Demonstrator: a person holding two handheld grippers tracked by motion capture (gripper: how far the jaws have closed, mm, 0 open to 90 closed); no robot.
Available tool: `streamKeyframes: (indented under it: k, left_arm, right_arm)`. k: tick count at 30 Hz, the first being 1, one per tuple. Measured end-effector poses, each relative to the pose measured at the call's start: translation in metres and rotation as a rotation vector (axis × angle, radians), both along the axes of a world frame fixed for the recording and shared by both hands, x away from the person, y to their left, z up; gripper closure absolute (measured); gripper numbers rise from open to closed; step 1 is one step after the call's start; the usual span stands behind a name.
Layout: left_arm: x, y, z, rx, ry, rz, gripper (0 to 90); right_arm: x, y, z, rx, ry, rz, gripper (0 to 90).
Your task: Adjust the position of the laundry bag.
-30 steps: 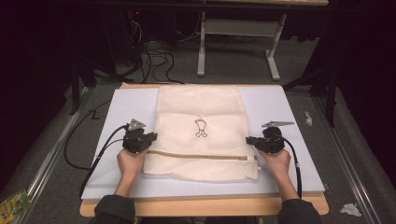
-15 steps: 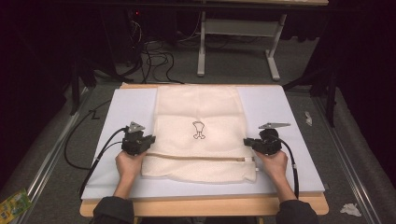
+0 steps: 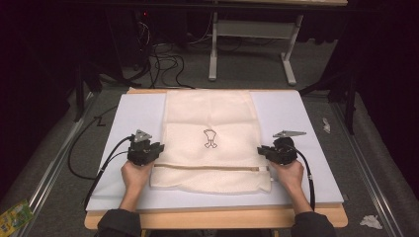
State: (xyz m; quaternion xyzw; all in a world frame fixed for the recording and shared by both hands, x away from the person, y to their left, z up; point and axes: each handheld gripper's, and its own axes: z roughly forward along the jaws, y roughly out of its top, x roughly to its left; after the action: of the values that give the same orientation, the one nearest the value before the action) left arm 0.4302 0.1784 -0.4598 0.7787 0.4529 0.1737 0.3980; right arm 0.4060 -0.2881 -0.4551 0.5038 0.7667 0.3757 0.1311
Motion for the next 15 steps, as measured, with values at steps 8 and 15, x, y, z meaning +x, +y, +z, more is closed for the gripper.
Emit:
streamKeyframes:
  k: [8,15]
  left_arm:
    - [-0.009,-0.005,0.0,-0.009,-0.069,0.002,57.9]
    - [-0.02,-0.009,0.002,-0.02,-0.104,-0.017,53.6]
  right_arm:
    - [-0.005,-0.007,0.002,0.028,-0.056,-0.032,60.0]
    - [-0.009,-0.013,0.0,-0.006,-0.111,-0.082,55.4]
